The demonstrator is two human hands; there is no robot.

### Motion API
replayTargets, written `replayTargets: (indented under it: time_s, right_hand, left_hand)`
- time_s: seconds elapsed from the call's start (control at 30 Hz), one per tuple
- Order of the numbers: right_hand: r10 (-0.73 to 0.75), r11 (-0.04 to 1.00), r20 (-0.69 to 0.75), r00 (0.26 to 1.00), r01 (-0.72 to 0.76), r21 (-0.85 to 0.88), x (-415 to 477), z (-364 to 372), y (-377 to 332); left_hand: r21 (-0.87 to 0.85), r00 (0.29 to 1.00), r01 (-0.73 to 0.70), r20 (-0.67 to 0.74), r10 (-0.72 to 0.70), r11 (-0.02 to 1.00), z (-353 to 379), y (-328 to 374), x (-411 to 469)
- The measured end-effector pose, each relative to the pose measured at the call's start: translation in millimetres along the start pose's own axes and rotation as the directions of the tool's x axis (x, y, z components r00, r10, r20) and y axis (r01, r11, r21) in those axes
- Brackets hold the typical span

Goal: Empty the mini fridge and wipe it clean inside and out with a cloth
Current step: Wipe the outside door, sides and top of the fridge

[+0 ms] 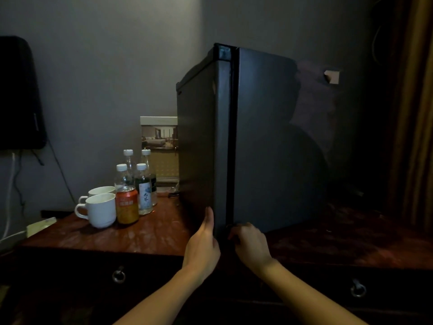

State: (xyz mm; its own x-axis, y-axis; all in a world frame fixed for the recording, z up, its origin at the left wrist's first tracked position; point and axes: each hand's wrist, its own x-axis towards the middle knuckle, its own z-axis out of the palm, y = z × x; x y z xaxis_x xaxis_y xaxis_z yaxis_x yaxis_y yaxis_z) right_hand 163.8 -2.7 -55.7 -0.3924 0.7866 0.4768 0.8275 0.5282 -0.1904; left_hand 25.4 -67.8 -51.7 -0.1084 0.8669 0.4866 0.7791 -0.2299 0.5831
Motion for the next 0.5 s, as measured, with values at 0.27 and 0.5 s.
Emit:
replayTargets:
  time_s: [0.27,0.5]
  right_hand:
    - [0.049,0.979,0.433,0.900,-0.130,0.160,15,-26,11]
    - [0.204,0.679,0.185,0.961,-0.275,0.681,21,-72,41]
  left_hand:
    - [0.045,0.984,-0.099,0.152,0.091,0.994,10,11,-27]
    - [-0.208,0.997,0.011,0.081,0.006,0.978,23,50,7]
